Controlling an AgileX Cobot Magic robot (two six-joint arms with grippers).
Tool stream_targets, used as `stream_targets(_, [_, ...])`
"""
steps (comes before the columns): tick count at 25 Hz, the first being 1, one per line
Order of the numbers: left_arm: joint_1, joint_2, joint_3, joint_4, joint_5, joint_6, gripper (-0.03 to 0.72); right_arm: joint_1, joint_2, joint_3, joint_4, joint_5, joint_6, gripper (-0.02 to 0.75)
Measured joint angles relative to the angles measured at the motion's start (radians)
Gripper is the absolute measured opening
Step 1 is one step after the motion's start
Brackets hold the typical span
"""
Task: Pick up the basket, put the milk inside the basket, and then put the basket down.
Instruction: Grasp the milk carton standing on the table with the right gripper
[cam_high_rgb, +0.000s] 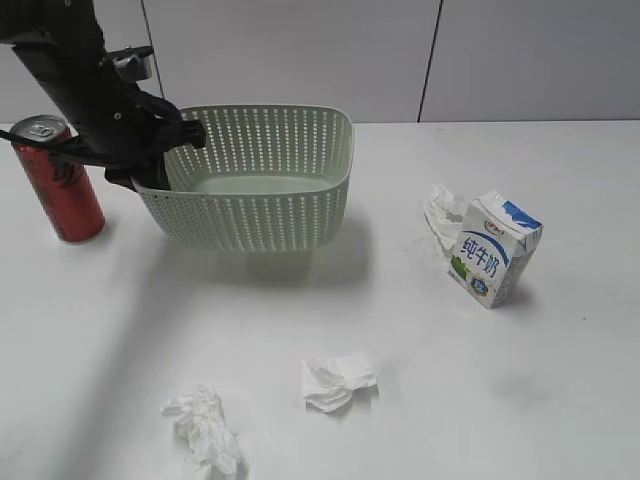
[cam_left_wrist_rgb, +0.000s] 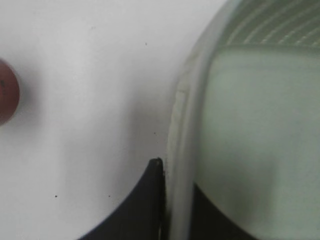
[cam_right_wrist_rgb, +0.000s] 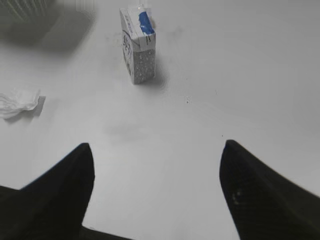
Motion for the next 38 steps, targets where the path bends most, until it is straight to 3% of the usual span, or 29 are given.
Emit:
stream_targets(9, [0.000, 0.000, 0.000, 0.000, 0.003, 0.000, 0.006, 0.000, -0.240, 0.105, 0.000, 0.001, 0.000, 0.594])
stream_targets(24, [0.000, 0.000, 0.000, -0.002, 0.007, 0.000, 0.006, 0.000, -0.268, 0.139, 0.003, -0.046, 0.000, 0.594])
stream_targets(28, [0.000, 0.000, 0.000, -0.002, 0.007, 0.000, 0.006, 0.000, -0.238, 0.121, 0.001, -0.153, 0.000, 0.608])
stream_targets(31, [0.000, 0.000, 0.000, -0.002, 0.008, 0.000, 0.006, 0.000, -0.156, 0.120, 0.003, -0.244, 0.000, 0.659])
stream_targets(38, [0.000, 0.000, 0.000, -0.002, 0.010, 0.000, 0.006, 0.000, 0.185, 0.092, 0.072, -0.474, -0.091, 0.679])
